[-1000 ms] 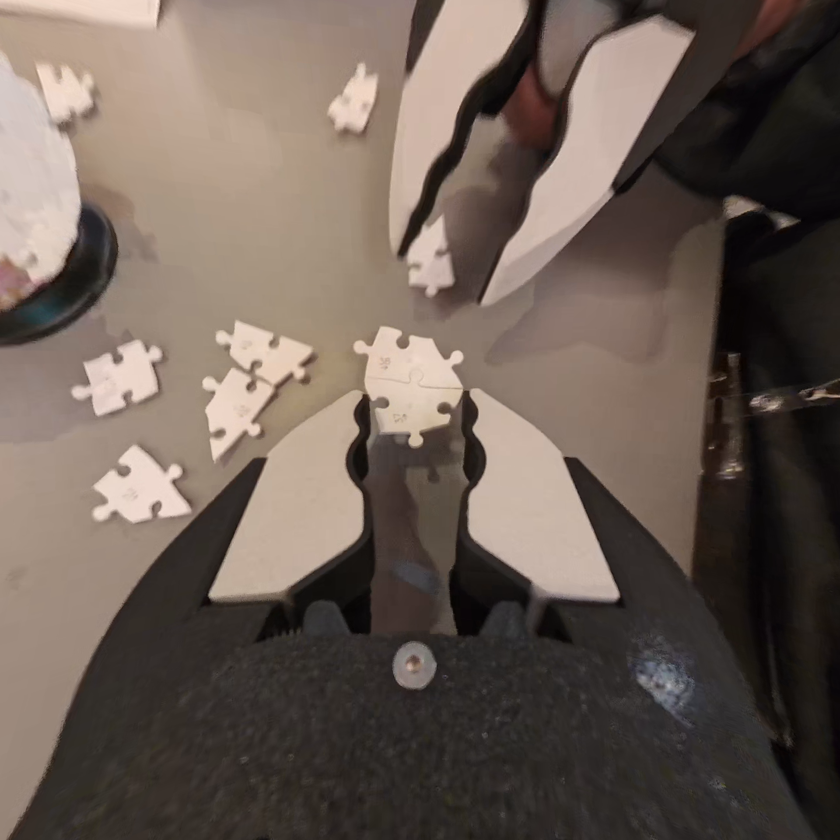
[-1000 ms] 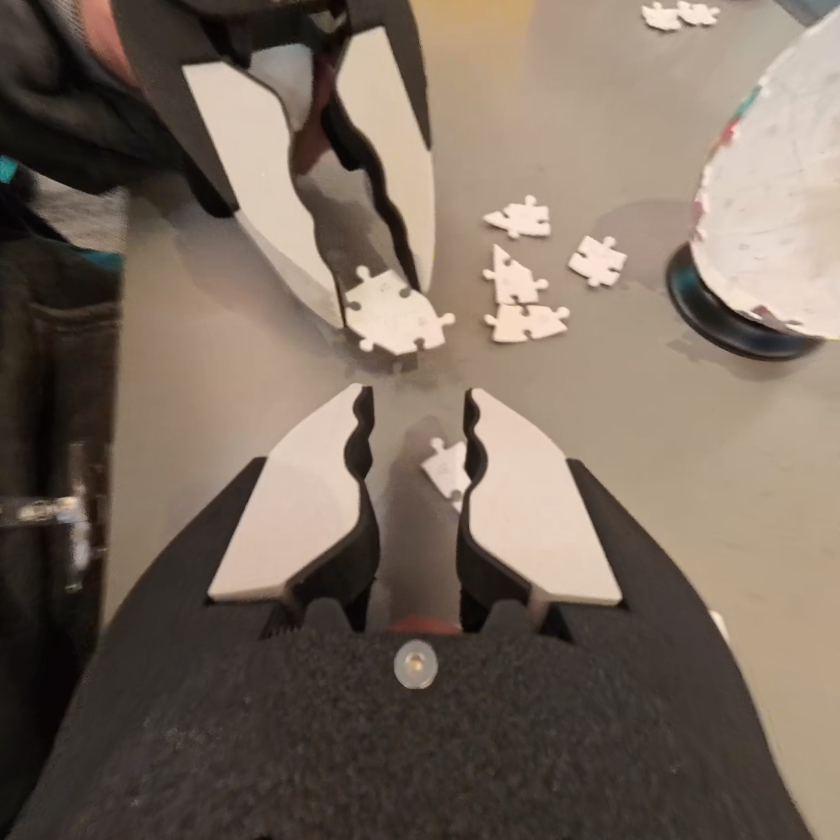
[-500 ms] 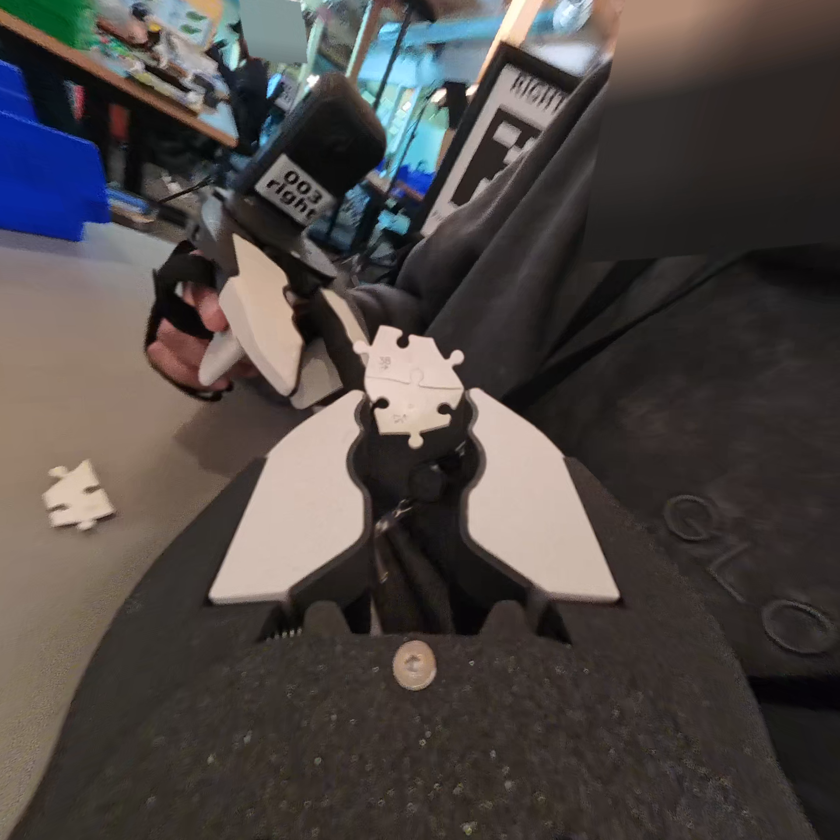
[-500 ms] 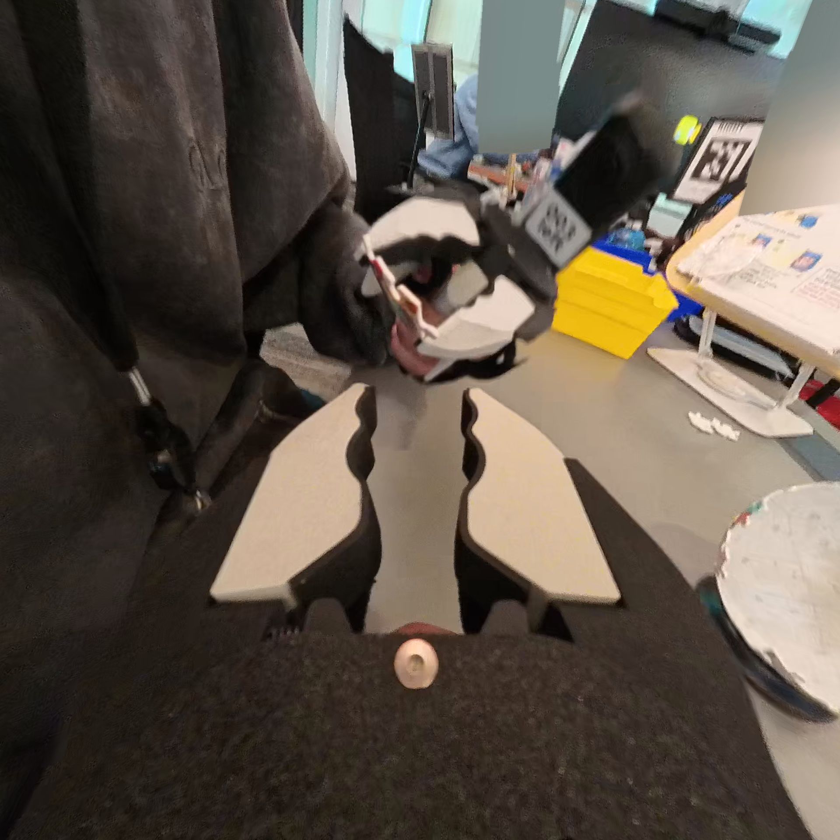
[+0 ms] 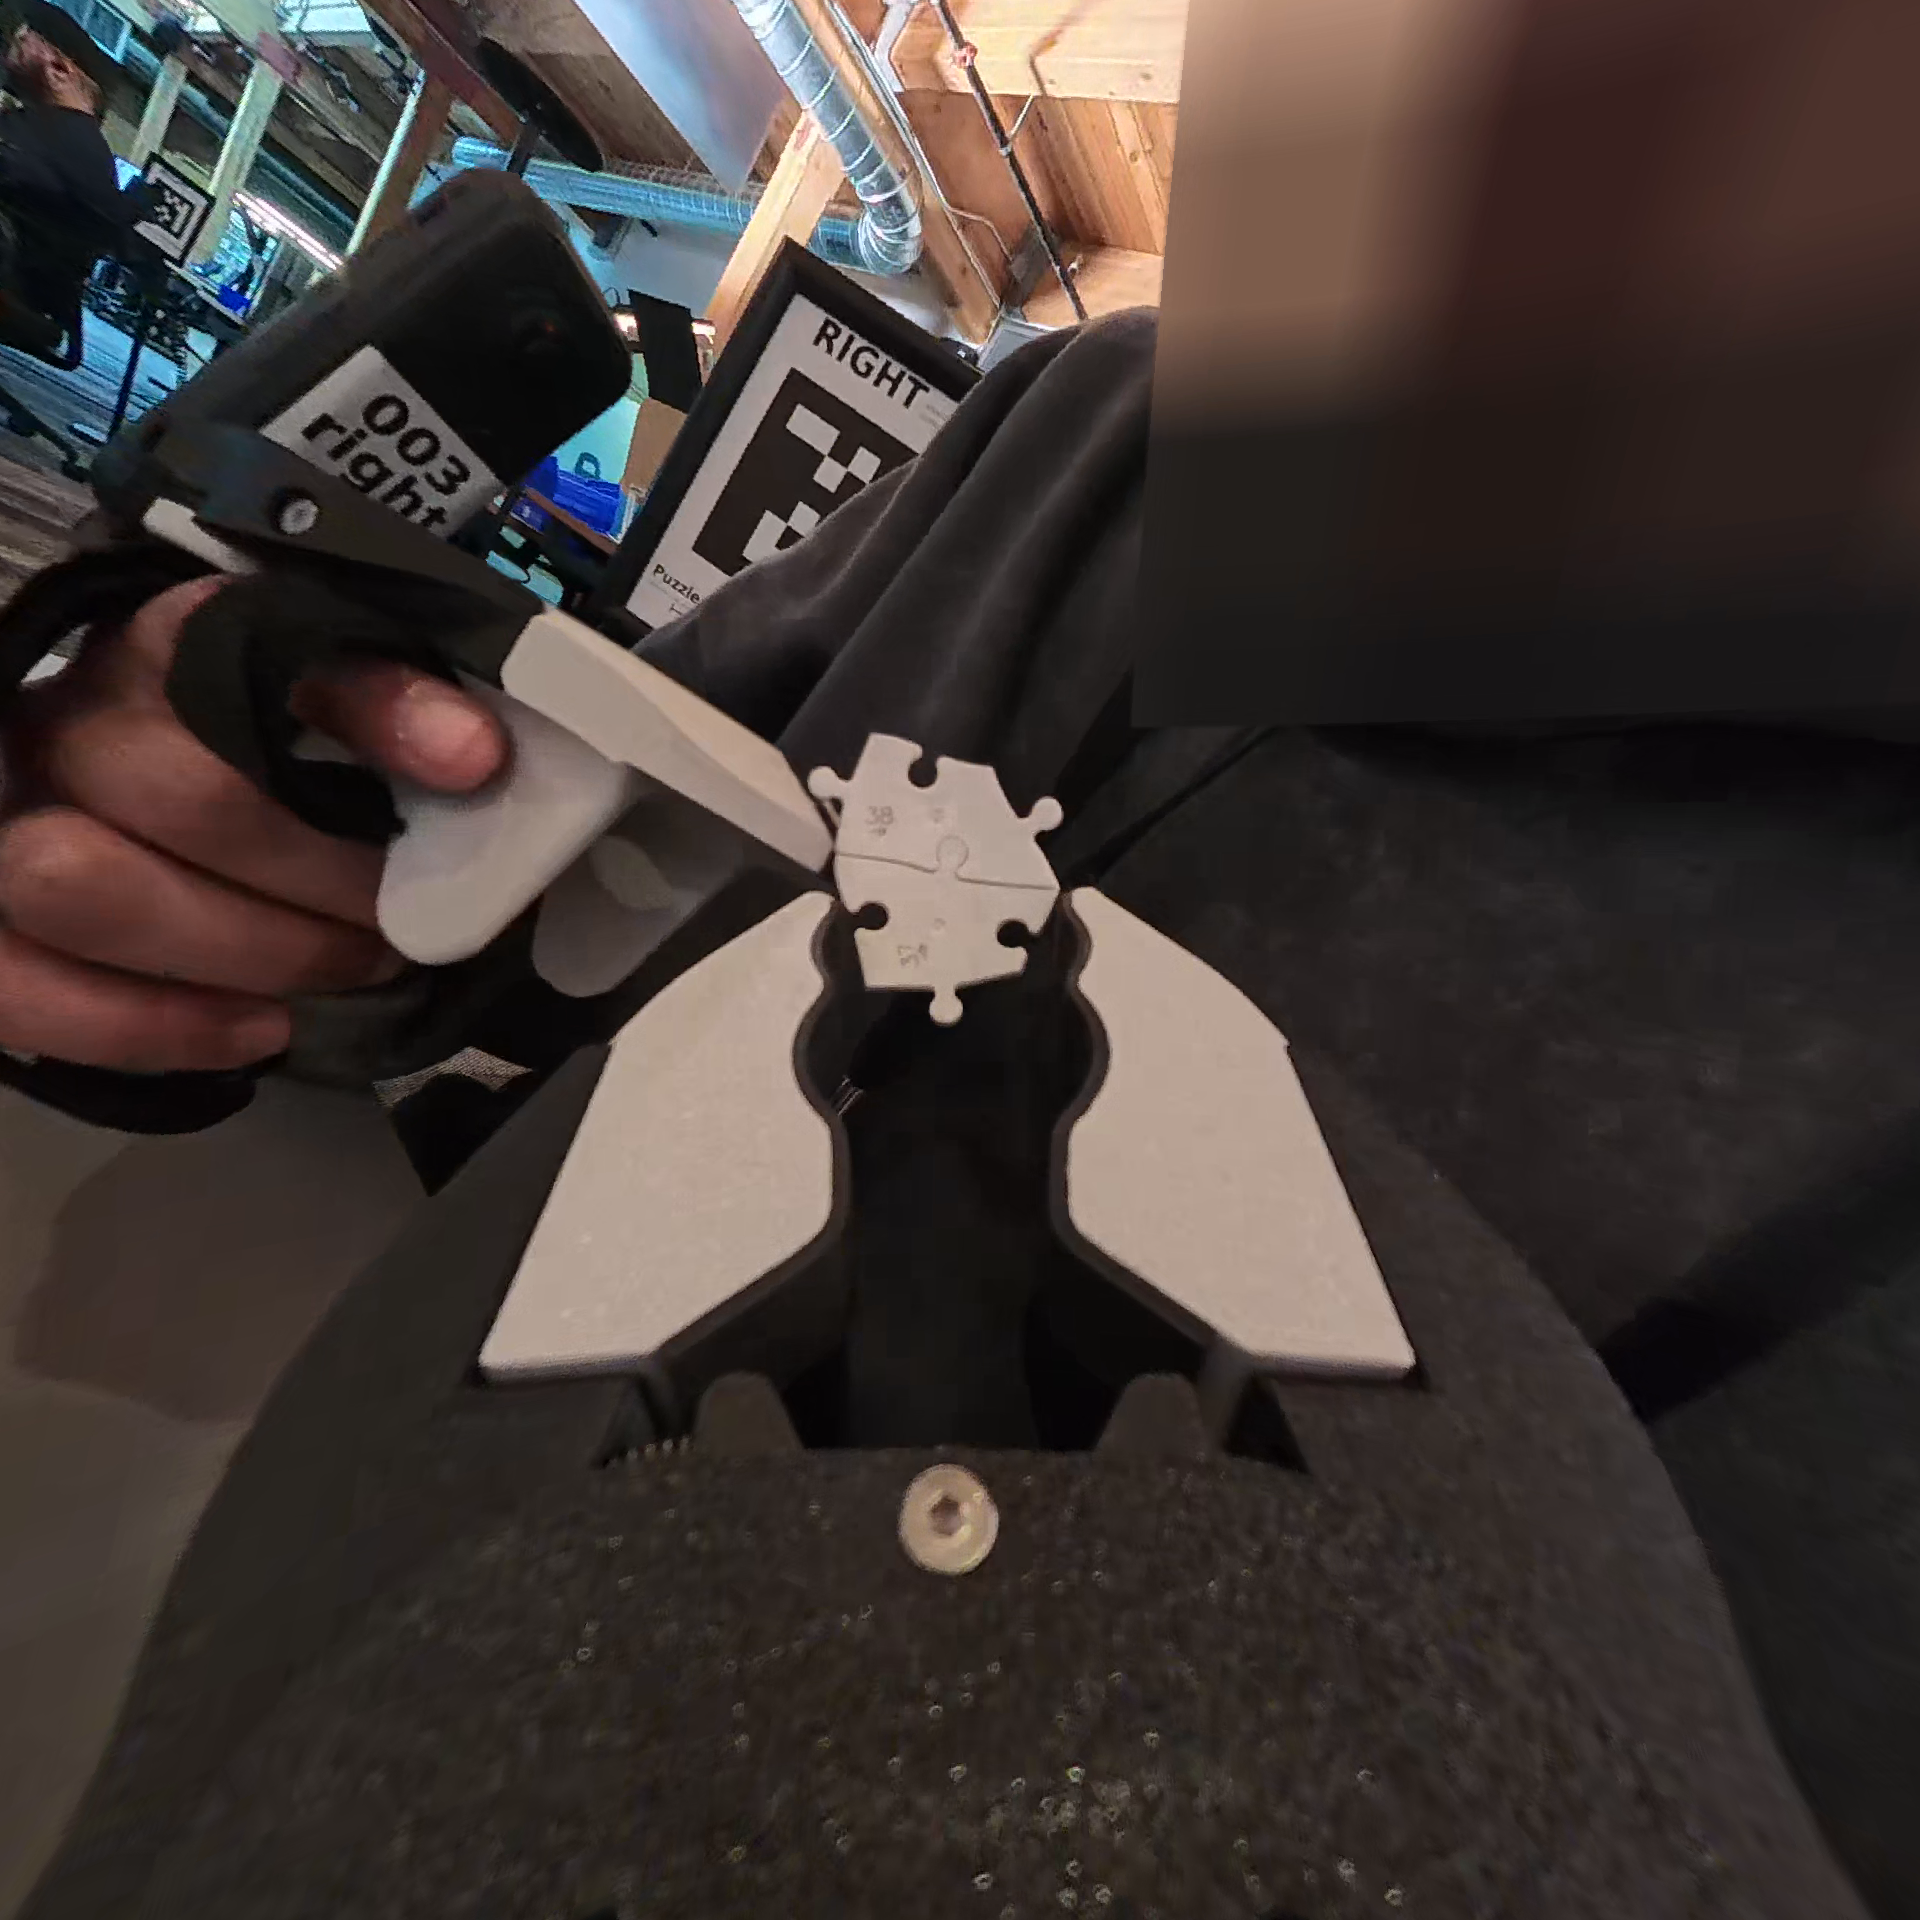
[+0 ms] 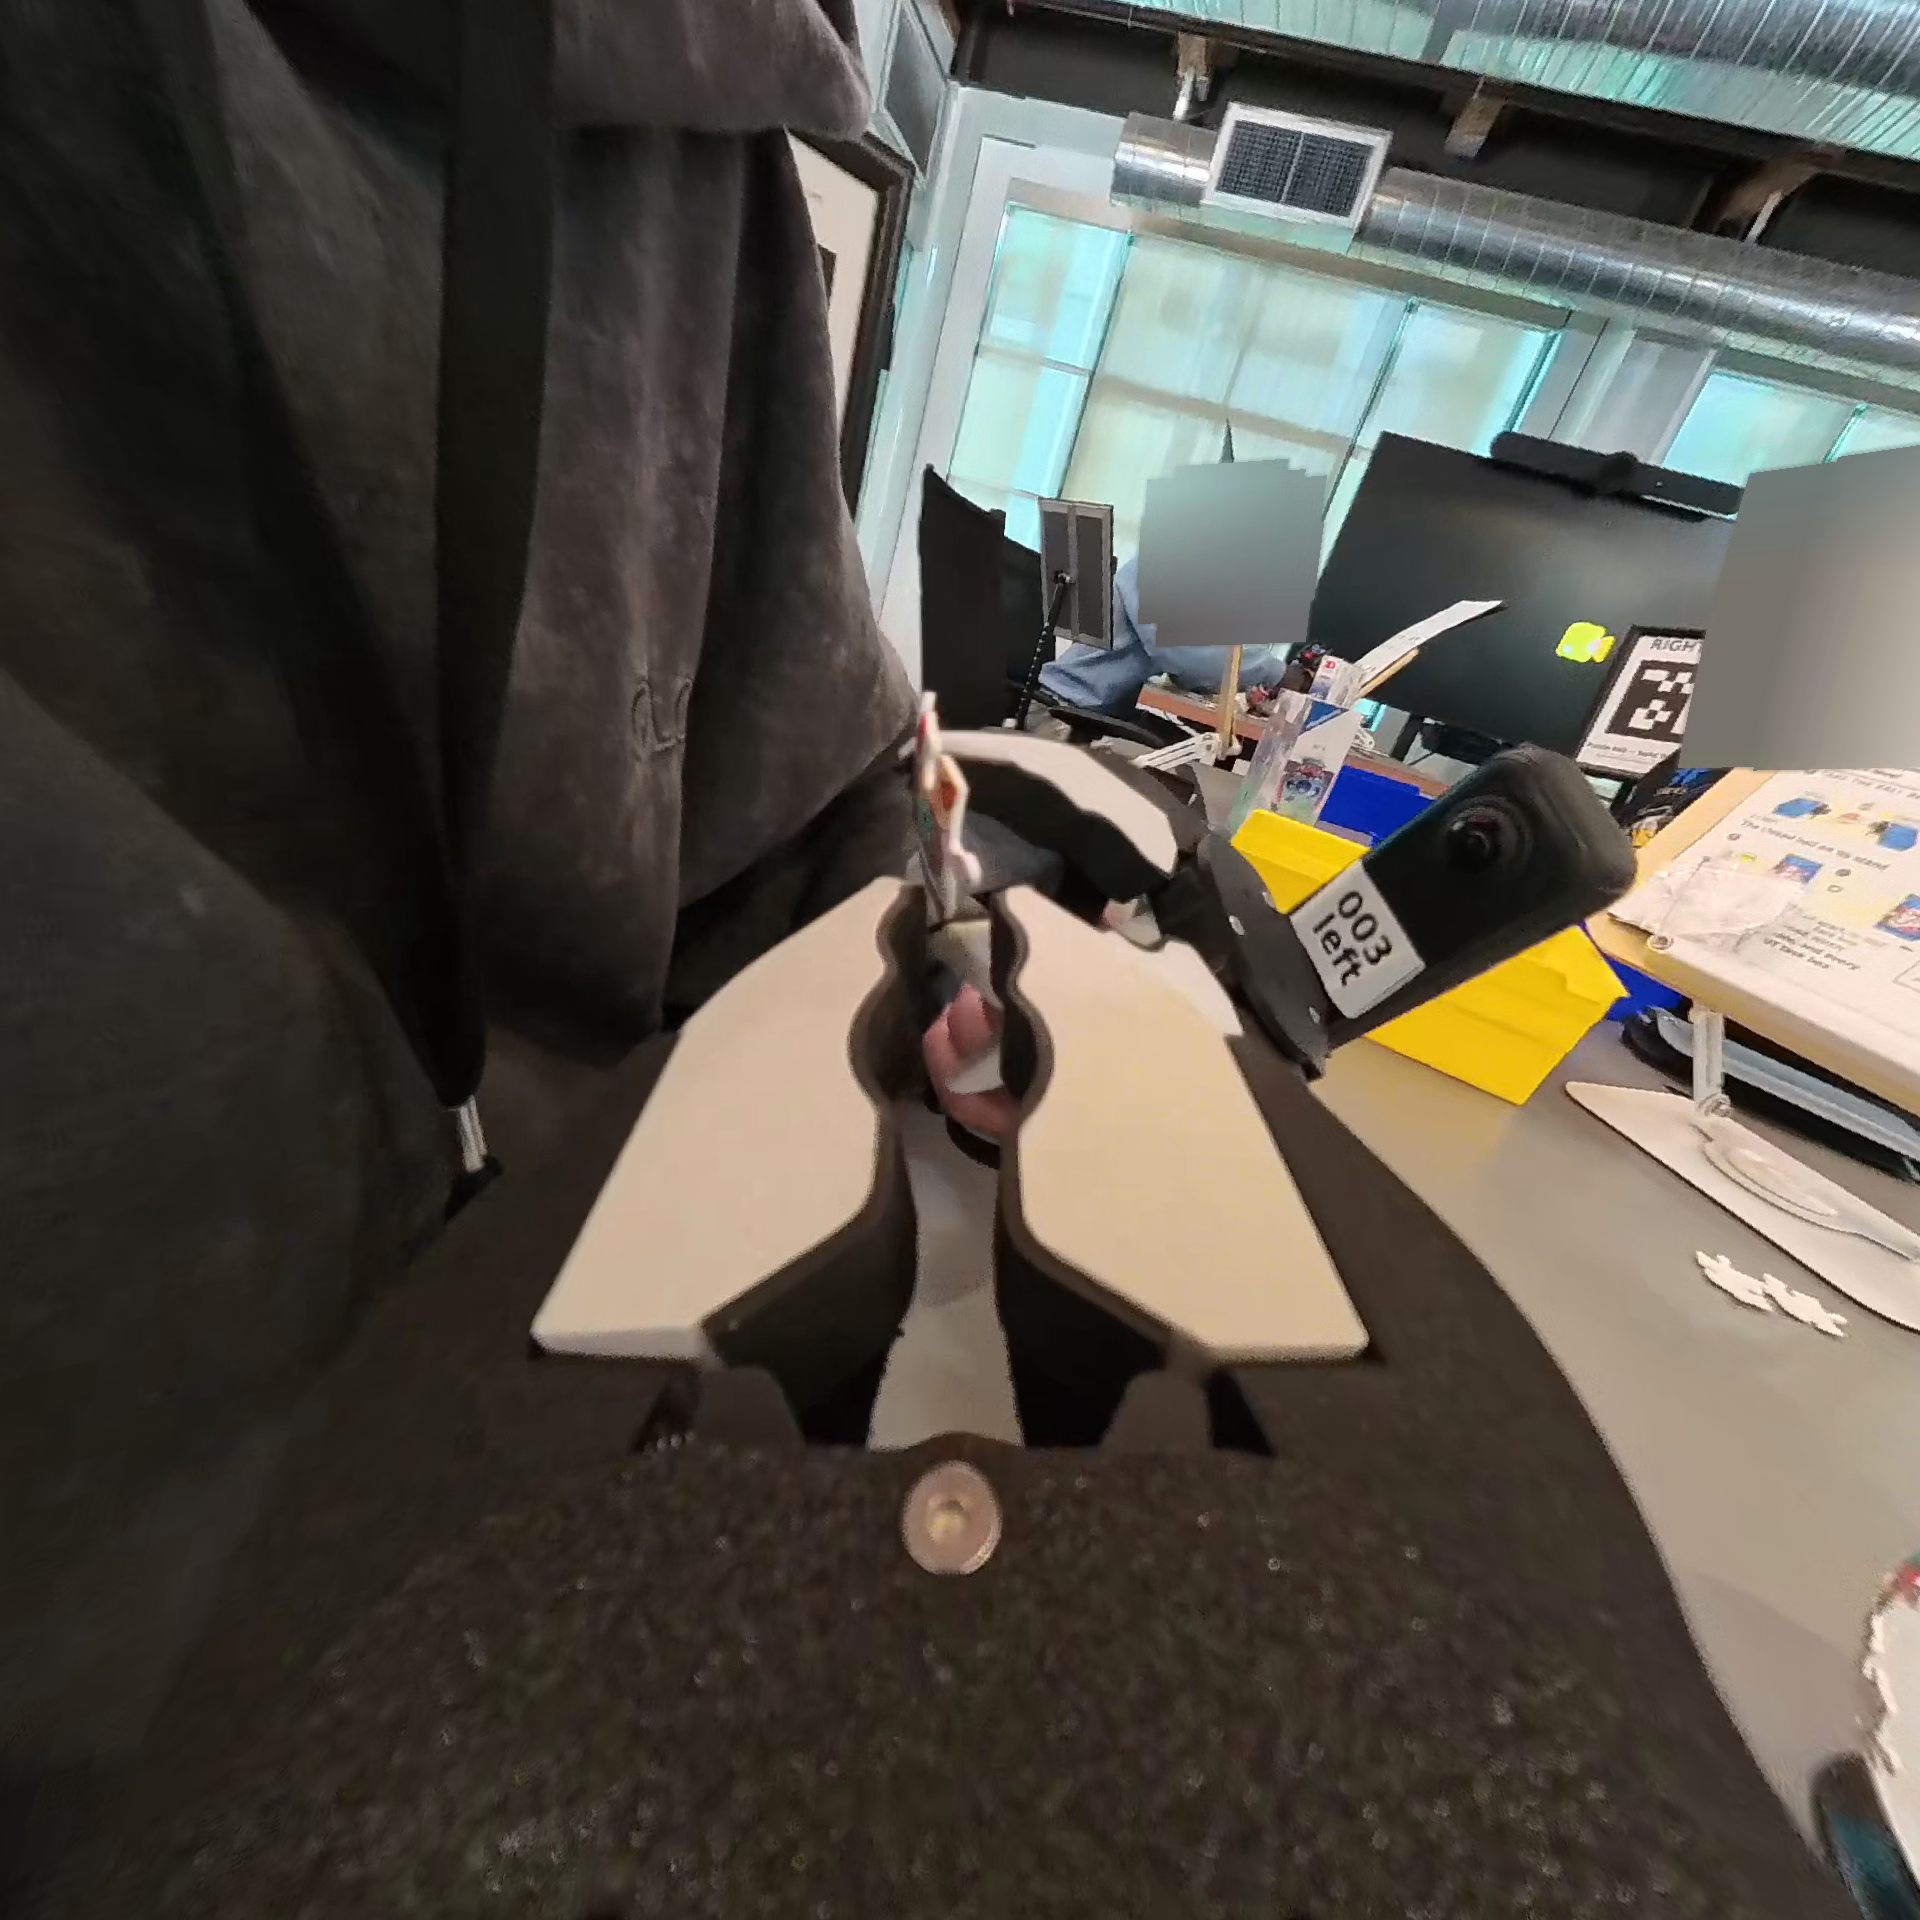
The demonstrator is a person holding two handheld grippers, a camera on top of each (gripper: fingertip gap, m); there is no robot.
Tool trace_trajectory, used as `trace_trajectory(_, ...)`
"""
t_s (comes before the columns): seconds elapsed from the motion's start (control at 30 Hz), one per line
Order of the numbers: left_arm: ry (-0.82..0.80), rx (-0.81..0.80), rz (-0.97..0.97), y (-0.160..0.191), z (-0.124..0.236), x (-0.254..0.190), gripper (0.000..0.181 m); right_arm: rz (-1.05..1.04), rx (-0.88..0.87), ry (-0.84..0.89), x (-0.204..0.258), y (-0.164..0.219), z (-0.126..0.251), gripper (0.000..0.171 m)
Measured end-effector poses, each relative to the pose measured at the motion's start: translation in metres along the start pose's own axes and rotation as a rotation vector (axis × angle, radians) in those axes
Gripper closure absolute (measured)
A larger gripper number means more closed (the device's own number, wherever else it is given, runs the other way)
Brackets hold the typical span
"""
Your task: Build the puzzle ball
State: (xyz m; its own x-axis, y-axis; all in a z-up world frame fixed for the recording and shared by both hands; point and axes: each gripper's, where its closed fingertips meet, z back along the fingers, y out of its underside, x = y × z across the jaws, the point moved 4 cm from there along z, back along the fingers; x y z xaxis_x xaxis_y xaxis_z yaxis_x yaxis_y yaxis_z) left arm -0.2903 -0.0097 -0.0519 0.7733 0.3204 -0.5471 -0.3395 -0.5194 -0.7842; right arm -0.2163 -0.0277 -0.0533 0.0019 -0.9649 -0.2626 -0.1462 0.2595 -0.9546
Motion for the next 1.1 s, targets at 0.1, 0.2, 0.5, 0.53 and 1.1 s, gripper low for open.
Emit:
trace_trajectory(0.1, 0.013, 0.001, 0.009, 0.001, -0.002, 0.000, 0.144, 0.000, -0.026, -0.015, 0.003, -0.004, -0.003, 0.163)
trace_trajectory(0.2, 0.039, -0.011, 0.030, 0.001, -0.001, 0.001, 0.144, -0.013, -0.023, -0.036, 0.006, -0.004, -0.006, 0.167)
trace_trajectory(0.5, -0.504, -0.021, -0.015, -0.002, 0.048, 0.030, 0.101, 0.303, 0.484, 0.233, -0.018, 0.014, 0.010, 0.169)
trace_trajectory(0.53, -0.553, -0.050, -0.021, -0.004, 0.053, 0.031, 0.099, 0.364, 0.609, 0.292, -0.024, 0.021, 0.013, 0.169)
trace_trajectory(1.1, -0.392, -0.060, 0.090, 0.007, 0.051, 0.042, 0.149, 0.508, 0.706, 0.255, -0.011, 0.032, -0.009, 0.168)
